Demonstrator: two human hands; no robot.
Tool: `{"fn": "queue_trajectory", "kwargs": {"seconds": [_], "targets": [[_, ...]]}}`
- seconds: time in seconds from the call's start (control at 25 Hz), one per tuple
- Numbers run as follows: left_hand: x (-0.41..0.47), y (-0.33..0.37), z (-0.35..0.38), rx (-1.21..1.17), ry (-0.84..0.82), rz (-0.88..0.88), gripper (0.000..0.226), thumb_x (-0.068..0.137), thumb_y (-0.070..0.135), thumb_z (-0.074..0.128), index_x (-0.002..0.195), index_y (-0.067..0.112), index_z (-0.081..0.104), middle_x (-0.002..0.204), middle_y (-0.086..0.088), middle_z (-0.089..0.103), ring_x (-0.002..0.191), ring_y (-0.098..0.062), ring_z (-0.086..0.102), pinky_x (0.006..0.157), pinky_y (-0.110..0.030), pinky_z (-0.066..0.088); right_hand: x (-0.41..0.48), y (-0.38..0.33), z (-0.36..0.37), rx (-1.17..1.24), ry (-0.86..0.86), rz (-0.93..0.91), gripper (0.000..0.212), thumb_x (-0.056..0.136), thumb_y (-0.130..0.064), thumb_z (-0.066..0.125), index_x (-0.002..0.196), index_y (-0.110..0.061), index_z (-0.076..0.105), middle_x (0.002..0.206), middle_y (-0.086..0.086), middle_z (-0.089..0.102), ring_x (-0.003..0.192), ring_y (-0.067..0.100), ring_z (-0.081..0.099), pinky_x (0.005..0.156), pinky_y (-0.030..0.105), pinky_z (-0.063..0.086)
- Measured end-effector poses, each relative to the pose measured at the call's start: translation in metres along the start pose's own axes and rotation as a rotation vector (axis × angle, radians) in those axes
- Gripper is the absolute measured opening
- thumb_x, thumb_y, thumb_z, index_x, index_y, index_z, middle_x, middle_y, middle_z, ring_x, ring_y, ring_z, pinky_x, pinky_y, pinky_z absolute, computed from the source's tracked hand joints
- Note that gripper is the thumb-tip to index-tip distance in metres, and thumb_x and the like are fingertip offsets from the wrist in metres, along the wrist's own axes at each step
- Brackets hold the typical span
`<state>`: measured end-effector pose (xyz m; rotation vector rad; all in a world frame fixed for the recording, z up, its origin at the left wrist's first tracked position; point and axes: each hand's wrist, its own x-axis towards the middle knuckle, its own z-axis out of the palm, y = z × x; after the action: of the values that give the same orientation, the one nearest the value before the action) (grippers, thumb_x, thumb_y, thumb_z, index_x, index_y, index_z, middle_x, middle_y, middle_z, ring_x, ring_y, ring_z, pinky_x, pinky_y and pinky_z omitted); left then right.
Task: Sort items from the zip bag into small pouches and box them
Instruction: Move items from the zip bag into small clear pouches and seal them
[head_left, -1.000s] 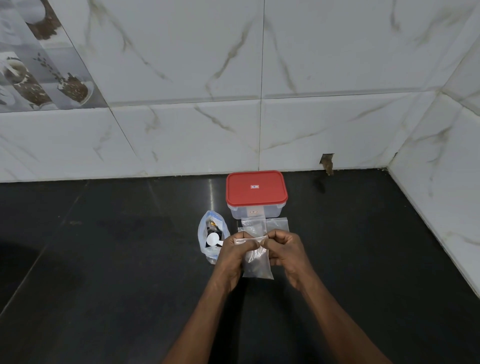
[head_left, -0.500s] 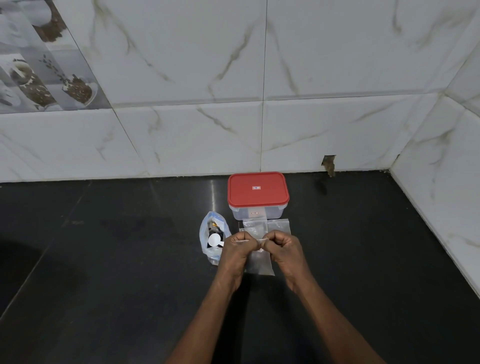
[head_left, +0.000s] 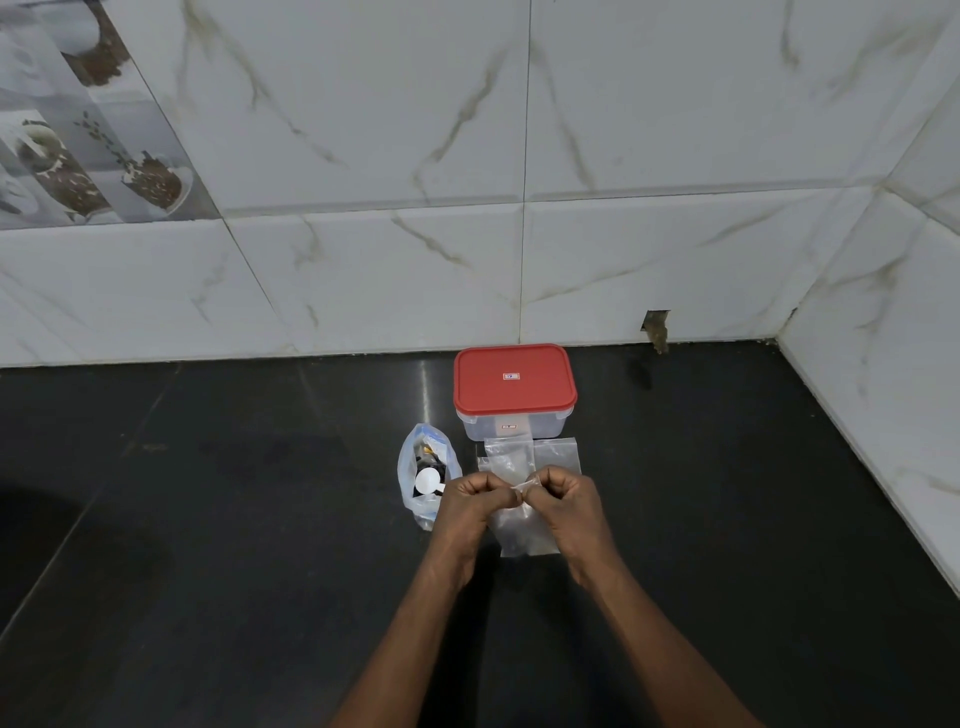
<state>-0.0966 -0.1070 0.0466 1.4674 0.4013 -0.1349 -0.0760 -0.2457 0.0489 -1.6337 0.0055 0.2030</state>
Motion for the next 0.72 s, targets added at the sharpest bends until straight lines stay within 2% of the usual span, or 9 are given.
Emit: {"fn": "queue_trajectory", "kwargs": {"seconds": [0.16, 0.24, 0.36, 0.52, 0.64, 0.68, 0.72], "targets": [[0.006, -0.002, -0.003, -0.053, 0.043, -0.041, 0.027, 0.079, -0.004, 0.067, 0.060, 0.015, 0.069, 0.062, -0.001, 0.065, 0.066, -0.012, 0.059, 0.069, -0.031, 0.047, -0.004, 0.003, -0.002, 0.096, 0.003, 0.071, 0.009, 0.086, -0.003, 0.067, 0.079, -0.005, 0.073, 0.080, 0.018, 0.071, 0.071, 0.021, 0.063, 0.069, 0.040, 0.055], [0.008, -0.002, -0.006, -0.071, 0.035, -0.043, 0.030, 0.079, -0.007, 0.065, 0.057, 0.013, 0.067, 0.060, -0.001, 0.064, 0.063, -0.013, 0.059, 0.068, -0.030, 0.047, -0.005, 0.002, -0.004, 0.128, 0.010, 0.102, 0.010, 0.085, -0.001, 0.066, 0.078, -0.005, 0.072, 0.075, 0.013, 0.070, 0.067, 0.020, 0.061, 0.067, 0.040, 0.056], [0.009, -0.002, -0.007, -0.053, 0.009, -0.038, 0.034, 0.079, -0.010, 0.063, 0.055, 0.014, 0.066, 0.059, 0.000, 0.063, 0.060, -0.009, 0.059, 0.065, -0.028, 0.046, -0.005, -0.002, -0.005, 0.127, -0.005, 0.119, 0.012, 0.085, 0.000, 0.064, 0.075, -0.003, 0.069, 0.066, 0.007, 0.062, 0.061, 0.017, 0.054, 0.063, 0.035, 0.051], [0.010, -0.002, -0.004, -0.005, -0.007, -0.029, 0.037, 0.080, -0.008, 0.063, 0.054, 0.018, 0.068, 0.061, -0.001, 0.064, 0.065, -0.011, 0.058, 0.069, -0.030, 0.046, -0.002, 0.001, -0.002, 0.098, 0.011, 0.075, 0.013, 0.083, 0.003, 0.058, 0.071, 0.003, 0.060, 0.064, 0.011, 0.052, 0.062, 0.020, 0.044, 0.058, 0.034, 0.042], [0.009, -0.005, -0.006, -0.093, 0.001, -0.069, 0.013, 0.082, -0.001, 0.071, 0.074, 0.009, 0.075, 0.079, -0.010, 0.074, 0.078, -0.022, 0.069, 0.073, -0.036, 0.054, 0.002, 0.005, -0.003, 0.102, 0.044, 0.042, 0.012, 0.083, -0.003, 0.058, 0.072, 0.002, 0.059, 0.066, 0.012, 0.053, 0.063, 0.021, 0.046, 0.059, 0.036, 0.043], [0.008, -0.007, -0.008, -0.163, -0.001, -0.089, 0.004, 0.083, 0.002, 0.073, 0.084, 0.004, 0.076, 0.089, -0.016, 0.076, 0.085, -0.029, 0.072, 0.079, -0.042, 0.057, 0.003, 0.007, -0.005, 0.135, 0.051, 0.053, 0.012, 0.082, -0.007, 0.058, 0.073, 0.001, 0.059, 0.069, 0.014, 0.054, 0.066, 0.023, 0.048, 0.061, 0.039, 0.045], [0.009, -0.009, -0.010, -0.209, 0.019, -0.103, 0.006, 0.084, 0.004, 0.074, 0.089, 0.001, 0.076, 0.097, -0.022, 0.076, 0.091, -0.034, 0.072, 0.086, -0.049, 0.058, 0.005, 0.009, -0.007, 0.170, 0.054, 0.071, 0.013, 0.080, -0.011, 0.058, 0.075, 0.000, 0.059, 0.072, 0.015, 0.054, 0.068, 0.026, 0.048, 0.063, 0.042, 0.046]]}}
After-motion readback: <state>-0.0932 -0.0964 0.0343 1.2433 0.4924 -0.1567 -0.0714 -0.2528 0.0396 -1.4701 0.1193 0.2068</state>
